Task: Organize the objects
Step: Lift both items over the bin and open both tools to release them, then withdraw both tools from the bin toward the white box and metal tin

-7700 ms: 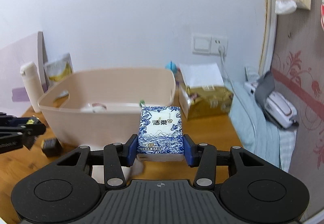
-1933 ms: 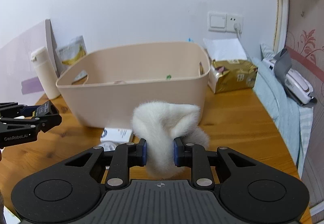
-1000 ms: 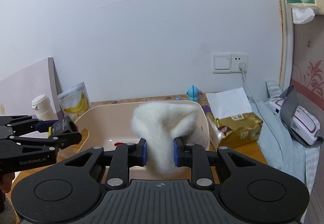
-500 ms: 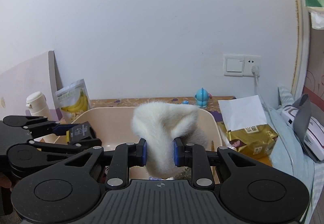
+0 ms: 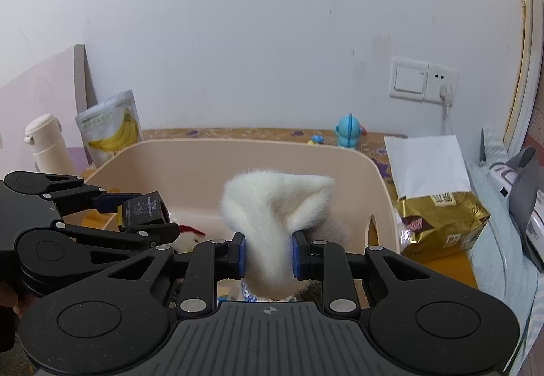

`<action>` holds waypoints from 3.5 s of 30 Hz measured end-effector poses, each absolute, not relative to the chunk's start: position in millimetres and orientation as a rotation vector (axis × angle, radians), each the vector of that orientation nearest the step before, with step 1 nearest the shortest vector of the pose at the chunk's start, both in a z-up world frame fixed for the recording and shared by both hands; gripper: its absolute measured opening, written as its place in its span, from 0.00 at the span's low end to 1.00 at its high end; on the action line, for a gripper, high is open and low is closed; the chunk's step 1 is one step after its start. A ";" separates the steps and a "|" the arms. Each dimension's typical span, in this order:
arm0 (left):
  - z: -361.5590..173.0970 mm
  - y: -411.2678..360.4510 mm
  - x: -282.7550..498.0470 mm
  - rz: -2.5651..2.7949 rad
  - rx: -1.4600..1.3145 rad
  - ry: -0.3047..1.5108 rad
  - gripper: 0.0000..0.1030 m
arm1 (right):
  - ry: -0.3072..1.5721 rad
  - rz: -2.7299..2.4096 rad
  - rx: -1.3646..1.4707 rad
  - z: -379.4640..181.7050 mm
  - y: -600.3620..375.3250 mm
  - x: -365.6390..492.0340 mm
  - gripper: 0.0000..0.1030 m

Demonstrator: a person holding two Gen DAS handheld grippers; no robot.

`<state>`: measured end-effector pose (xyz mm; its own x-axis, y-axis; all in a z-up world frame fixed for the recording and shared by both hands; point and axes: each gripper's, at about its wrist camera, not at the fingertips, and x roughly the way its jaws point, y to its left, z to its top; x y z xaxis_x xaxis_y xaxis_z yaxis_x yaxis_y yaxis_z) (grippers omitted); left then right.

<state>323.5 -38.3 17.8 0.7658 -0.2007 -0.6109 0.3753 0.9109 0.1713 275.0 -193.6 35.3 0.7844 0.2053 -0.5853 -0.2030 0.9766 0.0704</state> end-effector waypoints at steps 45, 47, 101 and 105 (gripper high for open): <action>59.5 -40.2 219.9 -0.263 0.254 0.517 0.78 | 0.557 0.135 0.035 60.0 -230.8 191.7 1.00; 58.7 -40.2 213.0 -0.263 0.252 0.519 0.78 | 0.559 0.132 0.031 58.7 -233.4 185.9 1.00; -56.4 -48.1 203.8 -0.238 0.112 0.812 0.80 | 0.825 0.136 -0.029 -46.4 -230.9 163.5 1.00; -57.2 -38.8 203.7 -0.229 0.112 0.806 0.80 | 0.842 0.153 -0.014 -52.3 -224.1 167.2 1.00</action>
